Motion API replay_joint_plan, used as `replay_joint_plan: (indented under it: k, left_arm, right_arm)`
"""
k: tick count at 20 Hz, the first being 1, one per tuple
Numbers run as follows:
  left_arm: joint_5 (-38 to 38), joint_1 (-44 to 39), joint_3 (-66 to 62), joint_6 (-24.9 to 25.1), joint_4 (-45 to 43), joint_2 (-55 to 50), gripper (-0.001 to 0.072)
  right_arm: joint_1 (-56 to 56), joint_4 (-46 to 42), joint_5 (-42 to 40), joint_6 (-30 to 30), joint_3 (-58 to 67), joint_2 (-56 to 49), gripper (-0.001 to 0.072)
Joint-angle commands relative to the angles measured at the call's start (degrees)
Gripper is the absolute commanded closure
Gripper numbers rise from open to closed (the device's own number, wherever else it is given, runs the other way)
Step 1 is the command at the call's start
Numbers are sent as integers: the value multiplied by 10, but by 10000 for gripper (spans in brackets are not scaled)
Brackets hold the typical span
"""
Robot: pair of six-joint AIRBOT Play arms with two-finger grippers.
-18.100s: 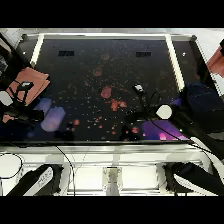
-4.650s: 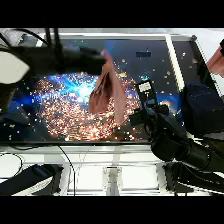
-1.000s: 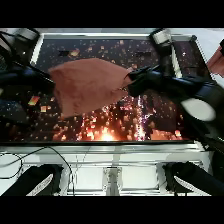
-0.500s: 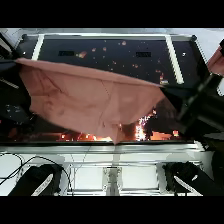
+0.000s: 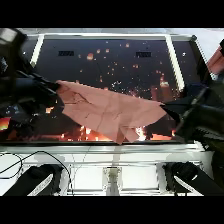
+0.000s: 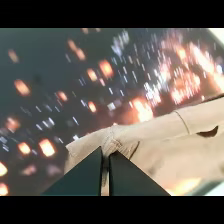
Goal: Fold the clothes and pants, and hang the long-sleeved shirts on hangers.
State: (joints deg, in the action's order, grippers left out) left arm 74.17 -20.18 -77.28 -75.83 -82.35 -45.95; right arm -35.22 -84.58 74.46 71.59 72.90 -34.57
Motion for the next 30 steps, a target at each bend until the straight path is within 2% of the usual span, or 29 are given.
replay_joint_plan:
  k: [1, 4, 8, 12, 17, 20, 23, 28, 30]
  left_arm:
    - [-6, 0, 0, 0, 7, -65, 677]
    - [-69, 0, 0, 0, -38, -124, 677]
    - [-160, 2, 0, -41, -141, -195, 677]
    - [-244, 27, 0, -59, -150, -264, 678]
    - [-279, 70, 0, -64, -150, -345, 678]
    - [-266, 80, 1, -15, -150, -365, 679]
    - [-262, 79, 11, 18, -150, -359, 679]
    - [-191, 79, 45, 112, -150, -348, 679]
    - [-155, 79, 67, 147, -150, -342, 678]
  right_arm:
    - [0, -42, -17, -1, 1, -73, 708]
    - [0, -107, -105, 16, 1, -161, 708]
    - [5, -240, -225, 125, 1, -254, 708]
    - [48, -238, -297, 181, 1, -325, 708]
    - [86, -232, -348, 222, 1, -389, 707]
    - [76, -221, -339, 208, -3, -401, 707]
    - [70, -168, -288, 152, -22, -401, 707]
    - [69, 7, -197, 12, -90, -401, 707]
    - [69, 49, -170, -14, -108, -401, 707]
